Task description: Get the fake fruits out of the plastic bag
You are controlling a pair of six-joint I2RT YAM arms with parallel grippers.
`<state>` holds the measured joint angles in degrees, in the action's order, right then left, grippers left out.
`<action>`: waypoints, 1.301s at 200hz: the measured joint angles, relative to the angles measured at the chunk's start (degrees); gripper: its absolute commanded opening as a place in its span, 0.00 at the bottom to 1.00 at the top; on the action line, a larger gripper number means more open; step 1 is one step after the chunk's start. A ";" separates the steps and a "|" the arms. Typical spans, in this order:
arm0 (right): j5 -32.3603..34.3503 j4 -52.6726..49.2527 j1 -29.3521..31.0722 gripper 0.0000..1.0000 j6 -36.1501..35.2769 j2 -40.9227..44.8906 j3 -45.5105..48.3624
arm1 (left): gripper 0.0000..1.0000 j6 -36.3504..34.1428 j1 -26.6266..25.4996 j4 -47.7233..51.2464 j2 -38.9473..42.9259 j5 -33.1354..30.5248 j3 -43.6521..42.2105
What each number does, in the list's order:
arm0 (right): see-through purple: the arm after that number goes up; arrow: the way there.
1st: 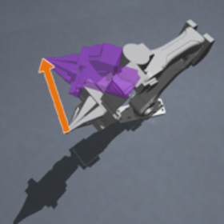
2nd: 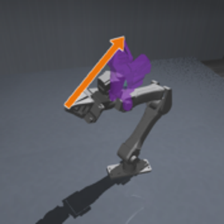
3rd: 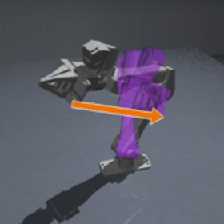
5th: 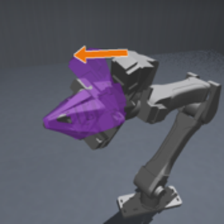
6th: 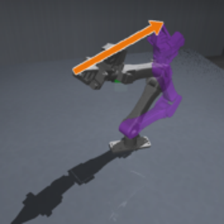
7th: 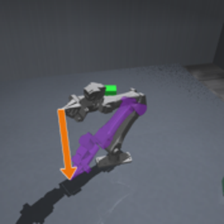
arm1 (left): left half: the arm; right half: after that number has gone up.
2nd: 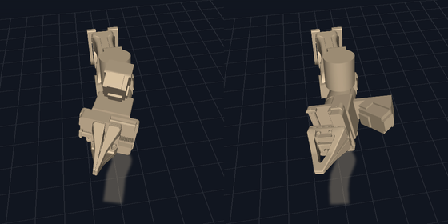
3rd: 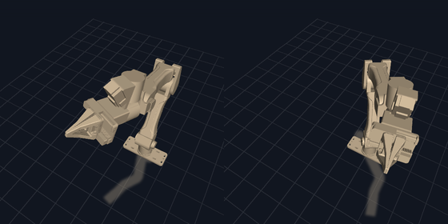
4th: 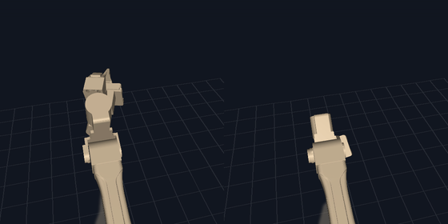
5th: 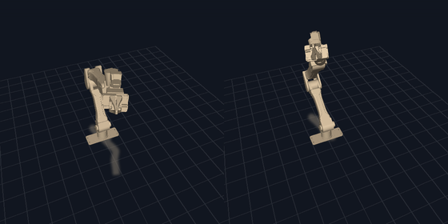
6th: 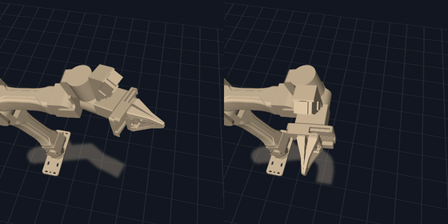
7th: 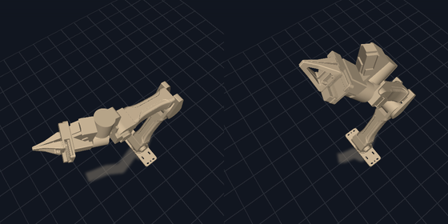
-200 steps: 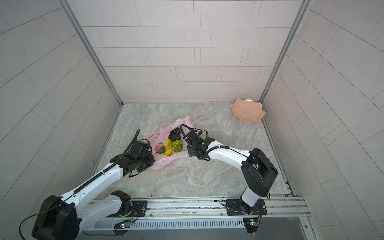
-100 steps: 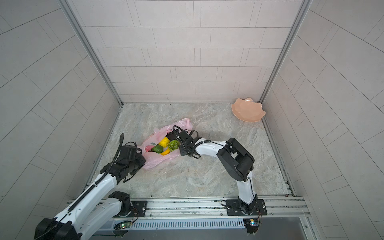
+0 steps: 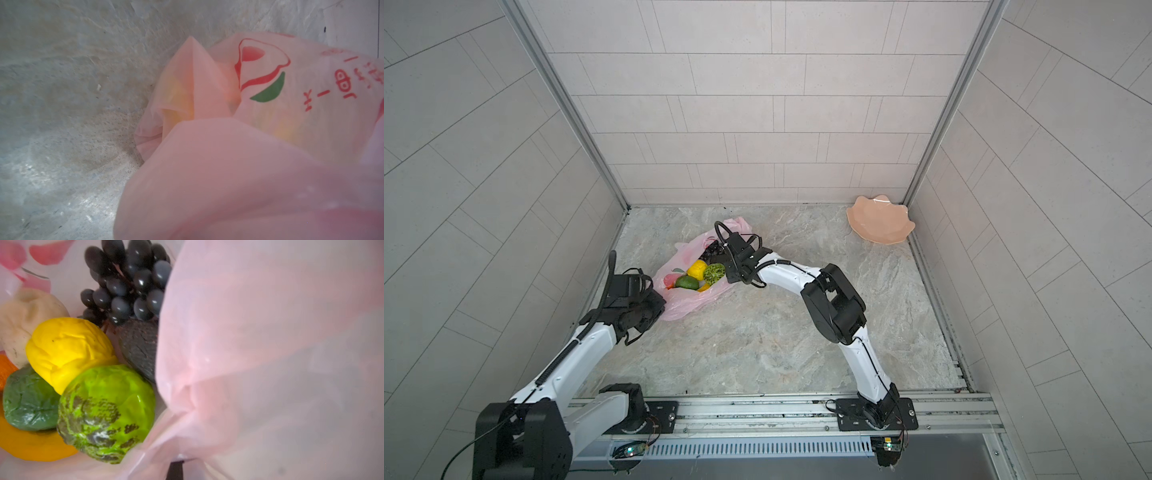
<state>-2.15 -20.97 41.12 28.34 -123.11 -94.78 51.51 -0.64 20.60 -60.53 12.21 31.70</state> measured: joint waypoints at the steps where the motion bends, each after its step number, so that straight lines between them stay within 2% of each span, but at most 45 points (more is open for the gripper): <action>1: 0.00 0.00 -0.07 0.04 0.00 0.11 0.17 | 0.02 -0.02 -0.26 -0.02 -0.04 0.07 0.00; 36: -1.86 0.09 -2.95 0.09 0.17 3.30 6.38 | 0.02 -0.31 -5.40 -1.14 -0.98 0.92 -0.24; 50: -2.71 0.11 -3.87 0.21 0.33 3.65 7.04 | 0.02 -0.52 -6.47 -1.77 -1.64 1.05 -0.24; 63: -3.63 0.35 -4.26 0.41 0.52 3.72 7.13 | 0.02 -0.83 -6.80 -2.36 -2.60 1.07 -0.24; 82: -5.11 0.96 -4.20 0.60 0.81 5.03 8.55 | 0.01 -1.62 -6.88 -3.39 -4.70 1.14 -0.24; 95: -6.08 0.96 -4.07 0.70 0.81 7.08 10.14 | 0.00 -2.19 -6.88 -4.04 -6.05 1.31 -0.22; 119: -7.67 0.74 -4.00 0.80 -0.11 12.85 13.03 | 0.00 -2.91 -6.88 -5.75 -6.47 1.33 -0.22; 159: -8.17 -0.98 -4.85 0.83 -1.92 27.98 20.06 | 0.00 -4.44 -6.88 -9.62 -3.41 0.24 -0.50; 178: -7.69 -2.78 -7.93 0.83 -2.38 35.23 23.34 | 0.00 -5.49 -6.88 -10.54 -0.28 -0.79 -0.90; 194: -6.36 -4.24 -13.07 0.82 -2.16 40.06 25.79 | 0.00 -6.19 -6.88 -11.39 2.38 -1.64 -1.66; 217: -3.80 -5.33 -23.63 0.81 -0.26 44.37 29.24 | 0.00 -6.84 -6.88 -11.80 3.85 -2.64 -2.73; 237: -1.95 -5.35 -32.24 0.80 2.21 44.96 31.54 | 0.00 -7.39 -6.91 -11.85 3.08 -2.82 -3.23; 260: -0.31 -5.03 -39.52 0.79 5.35 43.89 33.20 | 0.00 -7.69 -7.32 -11.82 2.08 -2.95 -3.23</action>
<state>-2.46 -26.00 1.61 33.69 -79.22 -61.58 43.81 -7.97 8.78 -58.46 9.26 28.47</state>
